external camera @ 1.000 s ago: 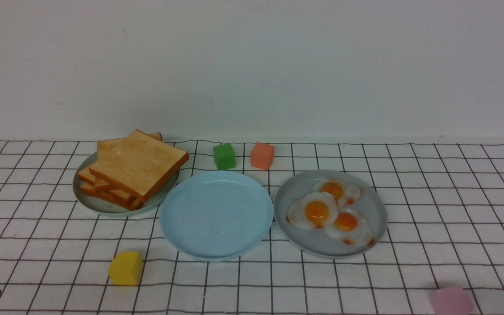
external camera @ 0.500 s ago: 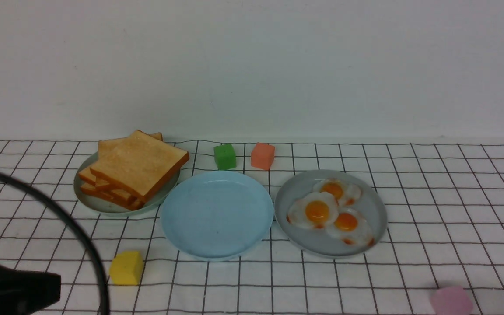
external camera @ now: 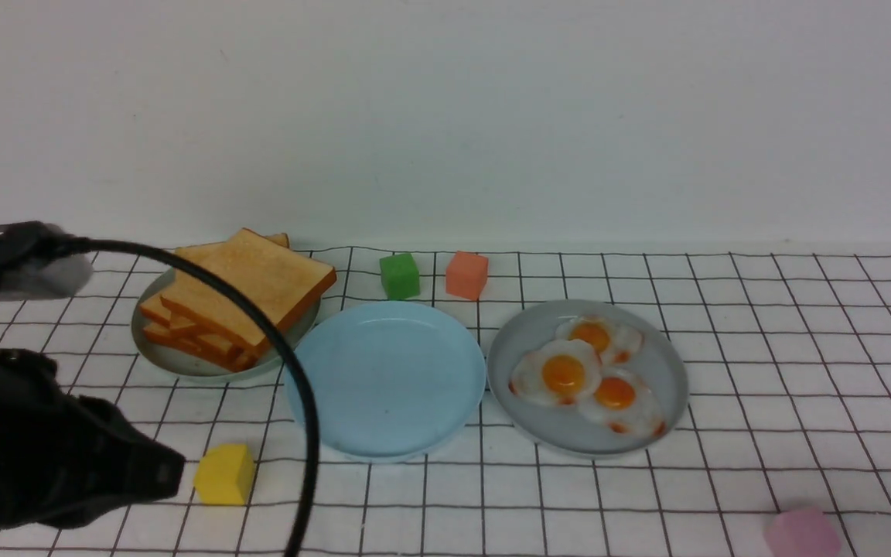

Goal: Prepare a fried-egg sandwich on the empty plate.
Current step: Use the left arm to grab a slice of bread

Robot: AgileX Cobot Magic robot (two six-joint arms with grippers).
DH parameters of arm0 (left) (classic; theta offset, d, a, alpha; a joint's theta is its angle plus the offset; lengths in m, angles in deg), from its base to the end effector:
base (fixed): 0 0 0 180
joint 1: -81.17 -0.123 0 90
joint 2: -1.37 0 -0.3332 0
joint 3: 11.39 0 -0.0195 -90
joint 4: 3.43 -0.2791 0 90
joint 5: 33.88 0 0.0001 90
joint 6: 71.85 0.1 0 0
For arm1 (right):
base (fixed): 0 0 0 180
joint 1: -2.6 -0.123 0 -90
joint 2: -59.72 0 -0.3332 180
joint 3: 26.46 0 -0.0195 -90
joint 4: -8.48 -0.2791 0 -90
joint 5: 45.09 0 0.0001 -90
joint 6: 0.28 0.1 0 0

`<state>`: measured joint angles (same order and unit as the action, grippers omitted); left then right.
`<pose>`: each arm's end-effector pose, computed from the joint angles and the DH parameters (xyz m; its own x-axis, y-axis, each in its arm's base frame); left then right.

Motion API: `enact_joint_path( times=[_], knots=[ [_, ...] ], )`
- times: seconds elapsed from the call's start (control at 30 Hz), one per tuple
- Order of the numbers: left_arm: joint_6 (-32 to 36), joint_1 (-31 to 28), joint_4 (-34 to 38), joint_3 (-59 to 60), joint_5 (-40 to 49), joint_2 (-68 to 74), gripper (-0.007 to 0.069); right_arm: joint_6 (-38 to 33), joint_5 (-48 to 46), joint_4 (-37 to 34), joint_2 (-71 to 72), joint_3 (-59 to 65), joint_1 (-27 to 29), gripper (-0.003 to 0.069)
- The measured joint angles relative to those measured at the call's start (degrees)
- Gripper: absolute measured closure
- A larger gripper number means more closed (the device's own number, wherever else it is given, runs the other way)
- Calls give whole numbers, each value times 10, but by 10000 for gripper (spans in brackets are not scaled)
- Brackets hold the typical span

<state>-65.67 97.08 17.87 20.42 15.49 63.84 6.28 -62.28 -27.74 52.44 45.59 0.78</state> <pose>0.1707 -0.0773 0.3417 -0.8067 0.0897 -0.5842 0.3180 0.8990 -0.3011 0.0379 0.0187 0.2302 -0.1799 0.6476 -0.7405 -0.1152 0.7337 0.6696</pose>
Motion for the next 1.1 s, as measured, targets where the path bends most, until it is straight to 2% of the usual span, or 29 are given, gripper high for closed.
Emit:
enact_joint_path(
  times=[0.1,0.17,0.23,0.27,0.37,0.57,0.67,0.73,0.87,0.9,1.0,1.1],
  knots=[
    [-17,26,-23,-17,-29,34,638,-70,-122,23,-62,-103,-20,418],
    [-49,34,-79,-57,-49,89,638,-141,-257,56,-144,-220,-31,418],
    [-58,35,-104,-74,-54,112,638,-167,-301,72,-184,-268,-31,418],
    [-70,35,-146,-102,-61,152,638,-187,-358,85,-231,-323,-35,418],
    [-82,35,-192,-145,-71,220,638,-202,-411,98,-290,-382,-65,418],
    [-87,36,-284,-234,-104,369,631,-213,-428,106,-334,-436,-135,418],
    [-87,36,-324,-265,-112,418,587,-213,-431,123,-336,-439,-144,434],
    [-87,36,-338,-283,-113,448,536,-213,-439,136,-337,-439,-145,479],
    [-87,36,-345,-310,-121,486,392,-215,-442,146,-337,-439,-146,641],
    [-87,36,-346,-313,-129,492,350,-215,-442,146,-337,-439,-147,659],
    [-87,36,-359,-315,-154,506,277,-217,-442,146,-337,-439,-147,669],
    [-87,36,-401,-315,-185,517,221,-217,-443,146,-337,-439,-147,669]
  ],
)
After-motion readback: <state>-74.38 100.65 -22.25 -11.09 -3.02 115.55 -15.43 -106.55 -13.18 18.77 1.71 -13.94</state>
